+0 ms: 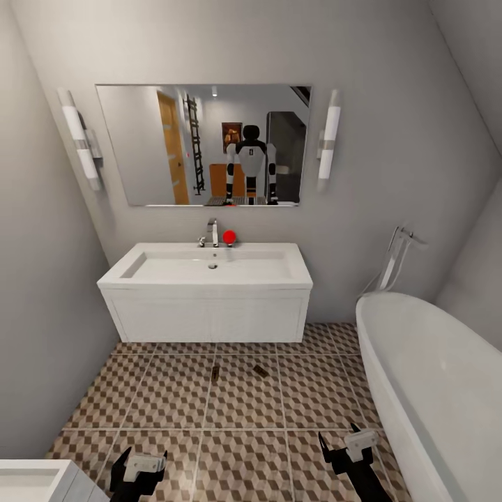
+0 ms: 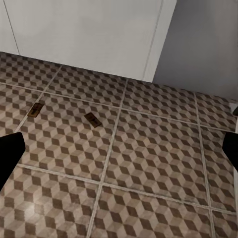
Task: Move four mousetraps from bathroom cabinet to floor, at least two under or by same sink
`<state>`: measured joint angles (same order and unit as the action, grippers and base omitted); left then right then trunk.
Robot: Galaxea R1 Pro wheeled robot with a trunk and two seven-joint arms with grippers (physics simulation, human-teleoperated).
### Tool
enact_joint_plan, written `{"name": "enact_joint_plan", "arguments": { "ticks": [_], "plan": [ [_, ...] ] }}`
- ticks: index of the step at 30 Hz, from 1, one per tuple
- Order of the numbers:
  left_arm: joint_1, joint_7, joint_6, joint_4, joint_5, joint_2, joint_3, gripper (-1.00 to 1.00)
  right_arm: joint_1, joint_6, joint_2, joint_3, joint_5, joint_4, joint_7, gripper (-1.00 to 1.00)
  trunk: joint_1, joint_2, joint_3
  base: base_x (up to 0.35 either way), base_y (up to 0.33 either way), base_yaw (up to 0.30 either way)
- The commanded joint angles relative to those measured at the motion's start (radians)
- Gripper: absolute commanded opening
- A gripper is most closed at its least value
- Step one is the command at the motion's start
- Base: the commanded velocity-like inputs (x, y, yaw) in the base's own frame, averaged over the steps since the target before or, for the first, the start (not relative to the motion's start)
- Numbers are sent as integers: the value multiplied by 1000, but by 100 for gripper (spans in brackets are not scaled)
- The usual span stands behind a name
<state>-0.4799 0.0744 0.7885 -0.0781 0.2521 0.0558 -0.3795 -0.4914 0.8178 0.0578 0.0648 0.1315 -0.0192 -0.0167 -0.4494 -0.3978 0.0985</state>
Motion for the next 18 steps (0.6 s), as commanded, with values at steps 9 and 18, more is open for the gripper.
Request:
{"name": "enact_joint_plan", "arguments": {
  "ticks": [9,18],
  "plan": [
    [-2,7,5,-3,1,-1,-9,100,-1,3,0,6,-4,1,-2,100,-1,-2,2,-214,0,0],
    [-2,7,5,-3,1,-1,-9,100,-1,3,0,6,-4,1,-2,100,-1,-2,2,-328,0,0]
  ]
}}
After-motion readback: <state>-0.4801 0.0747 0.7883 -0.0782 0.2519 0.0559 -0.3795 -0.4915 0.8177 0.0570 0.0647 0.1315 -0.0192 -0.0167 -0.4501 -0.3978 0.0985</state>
